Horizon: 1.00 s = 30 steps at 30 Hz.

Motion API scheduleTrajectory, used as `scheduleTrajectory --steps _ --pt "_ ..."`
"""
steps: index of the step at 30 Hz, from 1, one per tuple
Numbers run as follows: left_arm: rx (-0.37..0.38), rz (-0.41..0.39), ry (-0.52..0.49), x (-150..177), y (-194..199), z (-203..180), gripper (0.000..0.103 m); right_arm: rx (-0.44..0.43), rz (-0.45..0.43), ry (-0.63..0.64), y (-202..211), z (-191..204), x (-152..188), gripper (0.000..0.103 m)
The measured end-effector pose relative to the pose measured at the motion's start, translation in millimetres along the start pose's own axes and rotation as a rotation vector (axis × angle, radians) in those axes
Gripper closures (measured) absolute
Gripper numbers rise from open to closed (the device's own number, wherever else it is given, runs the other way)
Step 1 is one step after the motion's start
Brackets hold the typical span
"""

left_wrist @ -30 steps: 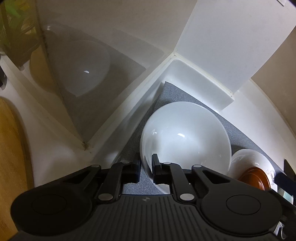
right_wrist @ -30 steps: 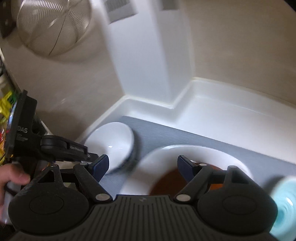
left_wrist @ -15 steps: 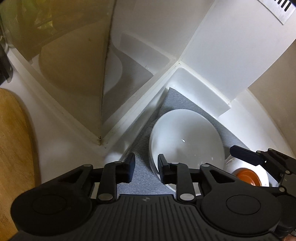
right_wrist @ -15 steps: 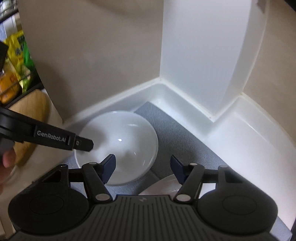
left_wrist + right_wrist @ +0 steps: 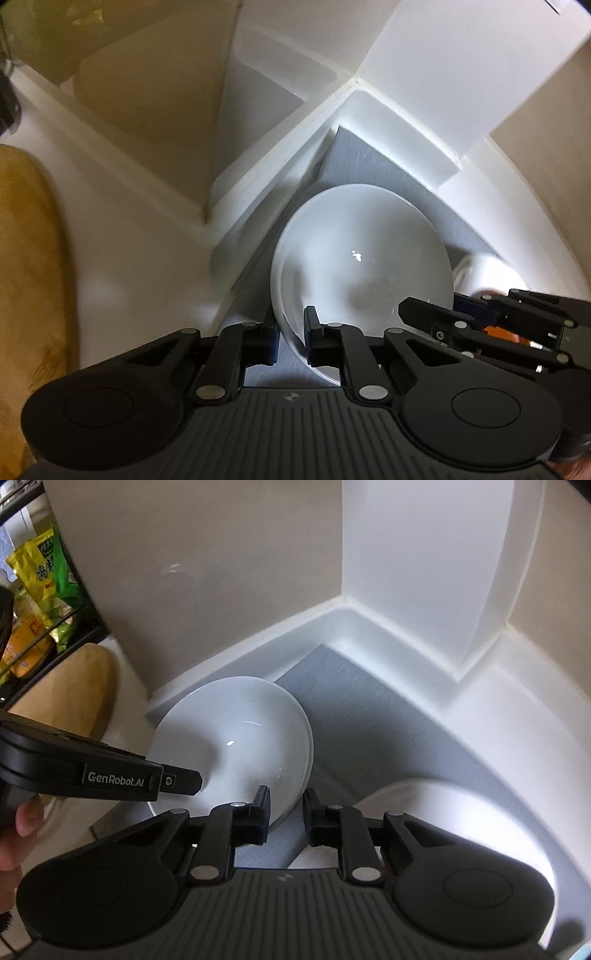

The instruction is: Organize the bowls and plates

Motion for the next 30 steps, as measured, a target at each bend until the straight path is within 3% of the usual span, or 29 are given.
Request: scheduleTrajectory --steps 4,9,13,16,18,21,30 --pt "0.007 -0.001 -0.025 15 9 10 0.089 -0.01 0.004 0.008 6 15 11 0.082" --pt "0.021 -0.02 -0.01 11 8 14 0.088 0.002 0.002 0.044 7 26 14 0.074" --pt "0.009 -0.028 0.003 6 0 16 0.075 -0.006 0.007 0.007 -1 22 13 0.066" --pt "0.016 -0.031 0.018 6 -1 19 0.077 -0.015 -0.001 -0.021 -7 18 13 0.066" --pt "0.028 -0.035 0.012 9 0 17 0.089 -0.023 0.003 -0.056 -11 16 14 0.067" --pt "-0.023 -0.042 -0.001 12 3 14 0.09 -0.005 -0.01 -0.063 -10 19 16 0.079" --pt "0.016 -0.048 0.007 14 39 2 0.09 -0.001 -0.096 -0.086 26 20 17 0.08"
Point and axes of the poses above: each gripper's, at about its wrist camera, not at the fingertips, and y roughly against the way its jaws point, z to its left, x to its underside, the point moved 5 cm from there along -y, roughly the way its jaws point, and after that the axes turned 6 degrees about y, right-handed, at the moved point
